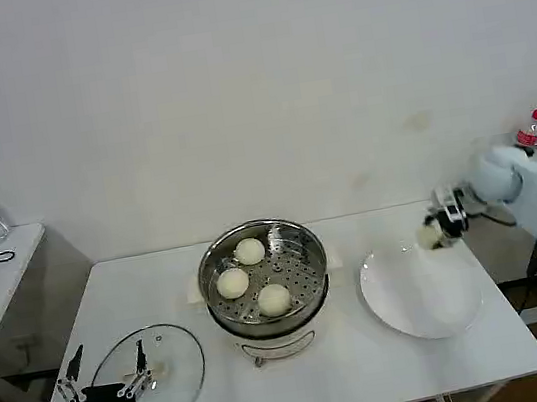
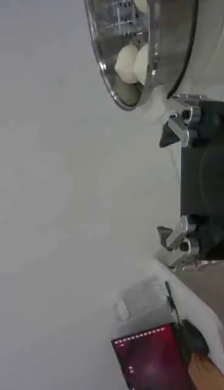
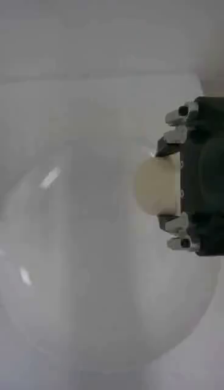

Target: Take steamed baozi put them in steamer then cover it.

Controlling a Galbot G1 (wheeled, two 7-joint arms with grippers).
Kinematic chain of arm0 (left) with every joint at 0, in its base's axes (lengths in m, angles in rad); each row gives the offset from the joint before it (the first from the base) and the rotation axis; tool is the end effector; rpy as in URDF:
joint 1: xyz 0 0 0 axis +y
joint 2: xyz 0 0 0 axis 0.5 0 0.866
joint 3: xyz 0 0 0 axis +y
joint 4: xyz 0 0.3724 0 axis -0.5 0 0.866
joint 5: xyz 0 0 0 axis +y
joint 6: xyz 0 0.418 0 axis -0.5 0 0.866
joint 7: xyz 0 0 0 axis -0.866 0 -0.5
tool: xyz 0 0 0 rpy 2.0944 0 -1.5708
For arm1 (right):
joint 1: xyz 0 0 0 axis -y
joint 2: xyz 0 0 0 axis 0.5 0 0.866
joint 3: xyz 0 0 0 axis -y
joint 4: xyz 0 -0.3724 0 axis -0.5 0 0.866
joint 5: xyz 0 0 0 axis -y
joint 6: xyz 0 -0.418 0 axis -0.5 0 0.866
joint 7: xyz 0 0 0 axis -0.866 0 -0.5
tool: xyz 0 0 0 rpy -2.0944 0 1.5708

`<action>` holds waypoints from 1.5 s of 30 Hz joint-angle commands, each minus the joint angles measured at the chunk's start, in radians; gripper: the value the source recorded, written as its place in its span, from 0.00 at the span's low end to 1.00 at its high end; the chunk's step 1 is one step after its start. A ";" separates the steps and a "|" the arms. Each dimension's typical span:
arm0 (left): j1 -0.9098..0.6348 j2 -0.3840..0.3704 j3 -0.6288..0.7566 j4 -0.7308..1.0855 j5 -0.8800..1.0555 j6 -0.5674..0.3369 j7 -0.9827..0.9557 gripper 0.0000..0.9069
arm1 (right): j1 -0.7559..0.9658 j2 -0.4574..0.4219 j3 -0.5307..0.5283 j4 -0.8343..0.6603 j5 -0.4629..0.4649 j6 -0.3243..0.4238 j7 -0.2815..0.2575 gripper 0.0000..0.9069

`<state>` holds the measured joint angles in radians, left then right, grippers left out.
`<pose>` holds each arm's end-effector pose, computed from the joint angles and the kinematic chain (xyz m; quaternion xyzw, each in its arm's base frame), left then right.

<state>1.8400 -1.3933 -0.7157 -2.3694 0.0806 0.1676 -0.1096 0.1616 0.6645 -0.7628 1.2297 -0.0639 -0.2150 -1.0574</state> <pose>0.1568 0.0677 -0.2474 0.0723 -0.9804 -0.1725 0.0620 0.6129 -0.1701 -0.1139 0.4343 -0.6100 0.5664 0.3442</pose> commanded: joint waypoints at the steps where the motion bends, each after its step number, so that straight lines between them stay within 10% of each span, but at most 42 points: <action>1: -0.005 0.000 -0.002 0.001 0.000 0.000 -0.001 1.00 | 0.400 0.102 -0.313 0.211 0.301 -0.154 0.070 0.72; 18: -0.009 -0.009 -0.017 -0.008 0.008 -0.002 -0.002 1.00 | 0.377 0.525 -0.429 0.129 0.651 -0.440 0.306 0.72; 45: -0.015 -0.007 -0.024 -0.015 0.008 -0.002 -0.002 1.00 | 0.222 0.506 -0.434 0.051 0.509 -0.421 0.261 0.72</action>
<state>1.8236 -1.4011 -0.7394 -2.3832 0.0876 0.1652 -0.1119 0.4140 1.1520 -1.1959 1.2967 0.4774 -0.6282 -0.7981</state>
